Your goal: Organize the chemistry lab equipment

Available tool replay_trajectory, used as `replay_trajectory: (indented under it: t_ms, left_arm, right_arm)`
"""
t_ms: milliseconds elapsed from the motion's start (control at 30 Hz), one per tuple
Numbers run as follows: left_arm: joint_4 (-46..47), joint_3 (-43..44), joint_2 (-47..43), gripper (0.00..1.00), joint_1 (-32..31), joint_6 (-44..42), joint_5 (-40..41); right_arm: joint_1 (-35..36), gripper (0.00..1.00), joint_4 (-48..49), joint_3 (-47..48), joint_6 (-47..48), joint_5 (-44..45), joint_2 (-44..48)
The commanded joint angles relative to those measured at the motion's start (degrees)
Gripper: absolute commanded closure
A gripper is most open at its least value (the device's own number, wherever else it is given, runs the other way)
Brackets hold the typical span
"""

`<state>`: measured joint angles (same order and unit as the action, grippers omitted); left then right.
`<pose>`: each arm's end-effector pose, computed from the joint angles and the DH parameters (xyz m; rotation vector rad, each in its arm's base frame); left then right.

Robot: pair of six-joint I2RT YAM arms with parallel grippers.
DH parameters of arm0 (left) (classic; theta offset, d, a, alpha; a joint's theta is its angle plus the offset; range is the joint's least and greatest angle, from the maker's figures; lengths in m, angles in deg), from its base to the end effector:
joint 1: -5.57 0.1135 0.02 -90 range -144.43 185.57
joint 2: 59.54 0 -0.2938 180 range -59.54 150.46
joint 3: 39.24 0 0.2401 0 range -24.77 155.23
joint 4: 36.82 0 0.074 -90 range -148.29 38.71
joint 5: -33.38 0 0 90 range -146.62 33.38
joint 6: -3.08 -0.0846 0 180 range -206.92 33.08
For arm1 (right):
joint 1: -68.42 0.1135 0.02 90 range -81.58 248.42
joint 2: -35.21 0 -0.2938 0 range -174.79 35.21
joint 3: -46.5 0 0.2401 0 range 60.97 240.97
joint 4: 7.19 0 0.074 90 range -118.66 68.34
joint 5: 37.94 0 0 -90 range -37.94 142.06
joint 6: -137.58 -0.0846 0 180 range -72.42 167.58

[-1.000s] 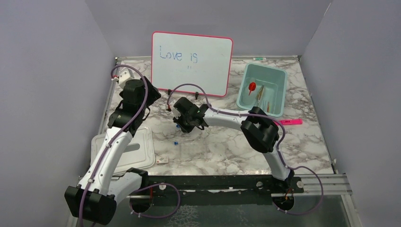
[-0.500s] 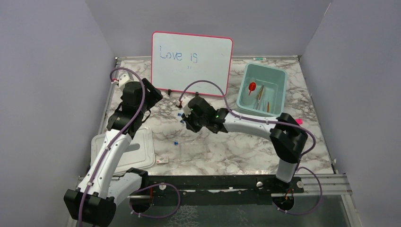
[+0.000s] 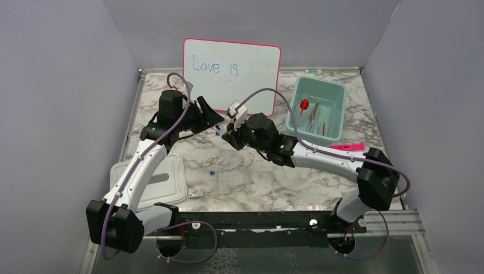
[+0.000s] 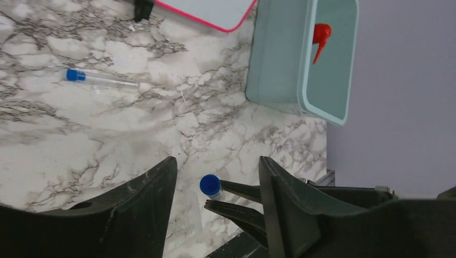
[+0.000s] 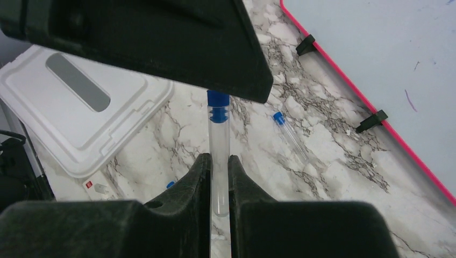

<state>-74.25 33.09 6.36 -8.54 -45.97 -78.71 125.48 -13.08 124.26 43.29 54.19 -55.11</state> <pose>0.2534 -0.0965 0.3301 -0.2757 2.2074 -0.9609 0.2236 0.3393 0.3049 -0.8444 1.7611 0.6867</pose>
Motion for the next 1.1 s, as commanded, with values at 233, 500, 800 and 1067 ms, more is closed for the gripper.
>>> replay_trajectory:
  t_ms: [233, 500, 800, 1067]
  left_arm:
    - [2.04, 0.13, 2.04, 0.63, -0.04, -1.23, -12.84]
    - [-0.57, -0.99, 2.53, 0.77, -0.04, -5.58, -13.01]
    - [-0.86, -2.13, -0.71, 0.92, -0.11, -12.15, -0.65]
    - [3.28, -5.51, -7.05, 0.92, -0.37, -18.43, 16.25]
  right_arm:
    - [0.42, 0.9, 5.65, -1.5, 0.1, 1.48, 1.95]
    - [0.42, 0.9, 5.03, -0.73, 0.16, 1.52, 1.01]
    - [0.41, 0.56, -0.12, 0.84, -3.23, 4.13, 0.24]
    - [0.42, 0.43, -12.75, -1.26, -7.77, 1.02, -1.77]
